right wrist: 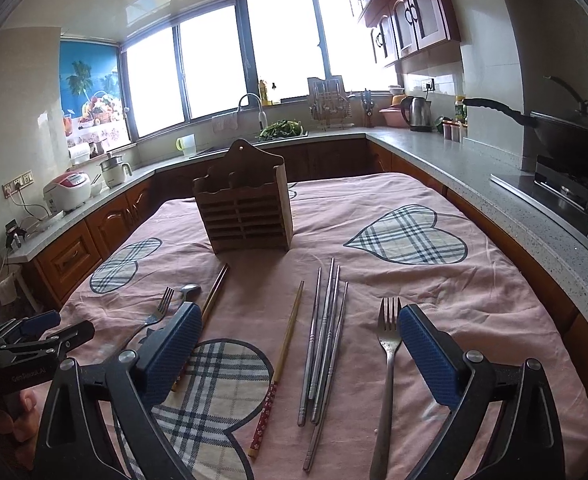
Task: Organize utensils
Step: 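Grasp the steel spoon with the left tool while the right tool grasps a wooden chopstick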
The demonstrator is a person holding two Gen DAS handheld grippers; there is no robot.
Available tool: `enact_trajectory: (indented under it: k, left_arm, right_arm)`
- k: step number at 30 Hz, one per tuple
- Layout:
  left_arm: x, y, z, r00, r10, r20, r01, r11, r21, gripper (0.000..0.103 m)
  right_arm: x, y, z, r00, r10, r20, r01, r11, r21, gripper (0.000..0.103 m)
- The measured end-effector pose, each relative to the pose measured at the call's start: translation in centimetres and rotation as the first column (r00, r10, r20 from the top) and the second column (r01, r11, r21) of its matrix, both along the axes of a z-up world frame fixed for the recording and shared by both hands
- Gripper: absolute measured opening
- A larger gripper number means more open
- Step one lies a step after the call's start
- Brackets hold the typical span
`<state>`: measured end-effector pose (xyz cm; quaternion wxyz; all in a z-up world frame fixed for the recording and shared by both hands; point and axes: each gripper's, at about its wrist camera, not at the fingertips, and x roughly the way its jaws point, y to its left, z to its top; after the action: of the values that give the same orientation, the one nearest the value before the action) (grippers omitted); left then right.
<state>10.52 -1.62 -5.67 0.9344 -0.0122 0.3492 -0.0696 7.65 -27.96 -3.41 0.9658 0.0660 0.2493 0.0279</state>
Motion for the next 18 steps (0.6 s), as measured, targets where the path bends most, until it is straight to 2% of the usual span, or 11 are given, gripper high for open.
enact_trajectory:
  k: [4,8,14,15,18]
  left_arm:
    - [2.2,-1.4,-1.1,0.998,-0.032,-0.062,0.033,0.999,0.020,0.077]
    - [4.5,-2.1,-1.9,0.991,-0.055,-0.120,0.055,0.998,-0.002,0.070]
    - [8.3,-3.0,-2.4,0.977,-0.093,-0.193,0.083,0.995,-0.055,0.047]
    - [8.9,-3.2,-2.6,0.974,-0.099,-0.205,0.088,0.994,-0.063,0.041]
    - [10.7,-3.8,-3.4,0.963,-0.111,-0.246,0.096,0.993,-0.072,0.034]
  right_arm:
    - [1.6,-0.6,-0.7,0.999,0.000,-0.047,0.001,1.000,0.024,0.087]
    - [3.1,-1.2,-1.5,0.996,0.005,-0.089,-0.001,0.999,0.046,0.077]
    - [5.7,-2.4,-2.7,0.988,0.021,-0.153,-0.007,0.996,0.088,0.051]
    - [6.1,-2.4,-2.8,0.986,0.022,-0.163,-0.007,0.996,0.090,0.047]
    - [7.4,-2.8,-3.2,0.983,0.025,-0.183,-0.006,0.995,0.102,0.041]
